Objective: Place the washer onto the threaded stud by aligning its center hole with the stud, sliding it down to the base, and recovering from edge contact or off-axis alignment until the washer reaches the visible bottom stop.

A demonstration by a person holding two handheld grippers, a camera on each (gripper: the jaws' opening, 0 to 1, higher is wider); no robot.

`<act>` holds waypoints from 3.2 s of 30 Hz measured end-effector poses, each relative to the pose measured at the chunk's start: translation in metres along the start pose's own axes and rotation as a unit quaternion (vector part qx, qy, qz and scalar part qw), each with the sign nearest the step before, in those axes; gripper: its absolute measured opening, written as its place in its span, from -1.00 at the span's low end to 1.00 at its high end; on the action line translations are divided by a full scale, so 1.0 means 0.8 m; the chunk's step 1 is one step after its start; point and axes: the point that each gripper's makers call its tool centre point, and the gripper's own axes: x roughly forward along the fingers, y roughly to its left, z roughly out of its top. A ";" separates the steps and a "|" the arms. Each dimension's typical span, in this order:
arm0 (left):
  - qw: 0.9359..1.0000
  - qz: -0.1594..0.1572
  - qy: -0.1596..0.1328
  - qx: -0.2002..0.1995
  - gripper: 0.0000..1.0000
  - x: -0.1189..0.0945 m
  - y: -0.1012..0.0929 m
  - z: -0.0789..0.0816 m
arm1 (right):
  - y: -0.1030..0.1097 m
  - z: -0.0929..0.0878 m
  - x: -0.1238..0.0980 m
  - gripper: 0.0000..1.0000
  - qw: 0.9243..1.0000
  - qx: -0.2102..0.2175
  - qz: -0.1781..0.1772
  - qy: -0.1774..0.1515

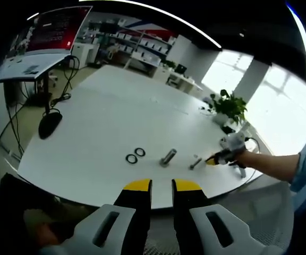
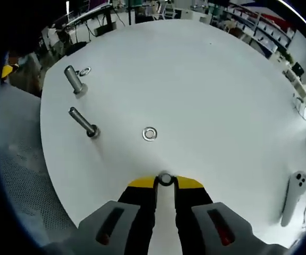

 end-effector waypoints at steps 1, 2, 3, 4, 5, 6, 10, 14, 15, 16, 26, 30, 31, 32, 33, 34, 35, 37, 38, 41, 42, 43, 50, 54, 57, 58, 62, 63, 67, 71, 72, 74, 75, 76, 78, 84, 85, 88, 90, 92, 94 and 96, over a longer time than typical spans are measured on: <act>1.000 0.000 0.000 0.000 -0.75 0.000 0.000 0.000 | 0.002 0.000 0.000 -0.72 1.000 -0.005 0.000 0.002; 1.000 0.000 -0.001 0.000 -0.75 0.000 0.000 0.000 | 0.006 0.000 0.000 -0.72 1.000 -0.010 0.003 0.006; 1.000 0.000 -0.001 0.000 -0.75 0.000 0.000 0.001 | 0.009 0.000 0.000 -0.72 1.000 -0.015 0.004 0.009; 1.000 0.000 -0.002 0.000 -0.75 0.000 0.000 0.001 | 0.012 0.000 0.000 -0.72 1.000 -0.019 0.007 0.012; 1.000 -0.001 -0.002 0.000 -0.75 0.000 0.000 0.001 | 0.017 0.000 -0.001 -0.72 1.000 -0.025 0.010 0.016; 1.000 -0.001 -0.002 0.000 -0.75 0.000 0.000 0.001 | 0.020 -0.001 -0.001 -0.72 0.999 -0.029 0.013 0.019; 1.000 -0.001 -0.002 0.000 -0.75 0.000 0.000 0.001 | 0.038 -0.001 -0.001 -0.72 0.998 -0.045 0.031 0.029; 1.000 -0.002 -0.004 0.000 -0.75 0.000 0.000 0.001 | 0.057 -0.002 -0.002 -0.72 0.996 -0.068 0.045 0.034; 1.000 -0.002 -0.004 0.000 -0.75 0.000 0.000 0.001 | 0.065 -0.003 -0.002 -0.72 0.996 -0.069 0.053 0.036; 1.000 -0.002 -0.004 0.000 -0.75 0.000 0.000 0.002 | 0.071 -0.002 -0.003 -0.72 0.995 -0.073 0.062 0.038; 1.000 -0.003 0.000 0.002 -0.75 0.001 -0.001 0.000 | 0.099 0.002 0.000 -0.72 0.981 -0.161 0.077 0.080; 1.000 -0.002 0.002 0.002 -0.75 0.000 -0.001 -0.001 | 0.103 0.005 0.001 -0.72 0.977 -0.172 0.083 0.093; 1.000 -0.002 0.002 0.002 -0.75 0.000 -0.001 -0.001 | 0.106 0.006 0.001 -0.72 0.975 -0.183 0.089 0.092; 1.000 -0.001 0.002 0.002 -0.75 0.000 -0.001 -0.001 | 0.106 0.006 0.001 -0.72 0.975 -0.182 0.091 0.092; 1.000 -0.001 0.002 0.002 -0.75 0.000 0.000 -0.001 | 0.106 0.006 0.001 -0.72 0.975 -0.181 0.092 0.092; 1.000 -0.001 0.002 0.002 -0.75 0.000 0.000 -0.001 | 0.107 0.007 0.002 -0.72 0.975 -0.180 0.093 0.092; 1.000 -0.001 0.002 0.001 -0.75 0.000 0.000 -0.001 | 0.108 0.007 0.002 -0.72 0.975 -0.181 0.093 0.092; 1.000 -0.001 0.001 0.002 -0.75 0.000 0.000 -0.001 | 0.111 0.008 0.002 -0.72 0.974 -0.185 0.093 0.092; 1.000 -0.001 0.001 0.002 -0.75 0.000 0.000 -0.001 | 0.112 0.009 0.002 -0.72 0.974 -0.186 0.094 0.091; 1.000 -0.002 0.001 0.002 -0.75 0.000 0.000 0.000 | 0.114 0.011 0.003 -0.72 0.975 -0.183 0.096 0.086; 1.000 -0.002 0.000 0.002 -0.75 0.000 0.000 0.000 | 0.116 0.013 0.004 -0.72 0.976 -0.179 0.096 0.082; 1.000 -0.002 0.000 0.002 -0.75 0.000 -0.001 0.000 | 0.117 0.013 0.004 -0.72 0.976 -0.180 0.096 0.082; 1.000 -0.004 0.001 0.002 -0.75 0.000 -0.002 0.000 | 0.122 0.016 0.005 -0.72 0.972 -0.194 0.095 0.091; 1.000 -0.005 -0.001 0.001 -0.75 0.000 -0.002 0.000 | 0.126 0.018 0.006 -0.72 0.973 -0.190 0.096 0.086; 1.000 -0.006 -0.004 0.000 -0.75 0.000 -0.002 0.001 | 0.130 0.020 0.007 -0.72 0.973 -0.193 0.096 0.081; 1.000 -0.006 -0.004 0.000 -0.75 0.000 -0.002 0.001 | 0.132 0.021 0.007 -0.72 0.973 -0.195 0.096 0.081; 1.000 -0.007 -0.004 0.001 -0.75 0.000 -0.003 0.002 | 0.138 0.023 0.008 -0.72 0.969 -0.213 0.095 0.082; 1.000 -0.007 -0.005 0.002 -0.75 0.000 -0.003 0.002 | 0.138 0.023 0.008 -0.72 0.965 -0.230 0.095 0.084; 1.000 -0.008 -0.008 0.000 -0.75 0.000 -0.003 0.003 | 0.138 0.025 0.009 -0.72 0.966 -0.222 0.093 0.096; 1.000 -0.009 -0.010 0.000 -0.75 -0.001 -0.004 0.004 | 0.140 0.024 0.010 -0.72 0.961 -0.238 0.090 0.105; 1.000 -0.010 -0.010 0.001 -0.75 -0.001 -0.004 0.004 | 0.140 0.024 0.010 -0.72 0.961 -0.239 0.090 0.108; 1.000 -0.010 -0.010 0.001 -0.75 -0.001 -0.004 0.004 | 0.138 0.025 0.011 -0.72 0.960 -0.238 0.091 0.114; 1.000 -0.010 -0.010 0.001 -0.75 -0.001 -0.004 0.004 | 0.138 0.025 0.011 -0.72 0.960 -0.237 0.091 0.115; 1.000 -0.010 -0.010 0.000 -0.75 -0.001 -0.004 0.004 | 0.138 0.025 0.011 -0.72 0.960 -0.236 0.091 0.117; 1.000 -0.011 -0.011 0.000 -0.75 -0.001 -0.004 0.004 | 0.139 0.025 0.010 -0.72 0.959 -0.239 0.091 0.120; 1.000 -0.012 -0.011 0.002 -0.75 0.000 -0.005 0.004 | 0.139 0.025 0.010 -0.71 0.957 -0.245 0.087 0.129; 1.000 -0.012 -0.011 0.002 -0.75 0.000 -0.005 0.004 | 0.139 0.024 0.010 -0.71 0.956 -0.247 0.086 0.130; 1.000 -0.013 -0.011 0.002 -0.75 0.000 -0.005 0.004 | 0.139 0.024 0.010 -0.71 0.956 -0.246 0.086 0.132; 1.000 -0.013 -0.011 0.002 -0.75 0.000 -0.005 0.004 | 0.139 0.024 0.010 -0.70 0.956 -0.246 0.088 0.131; 1.000 -0.013 -0.010 0.002 -0.76 0.000 -0.005 0.004 | 0.138 0.024 0.010 -0.70 0.955 -0.250 0.095 0.126; 1.000 -0.012 -0.010 0.002 -0.76 0.000 -0.005 0.004 | 0.138 0.024 0.010 -0.70 0.955 -0.252 0.096 0.125; 1.000 -0.011 -0.008 0.003 -0.76 0.000 -0.004 0.003 | 0.139 0.024 0.010 -0.70 0.953 -0.256 0.094 0.129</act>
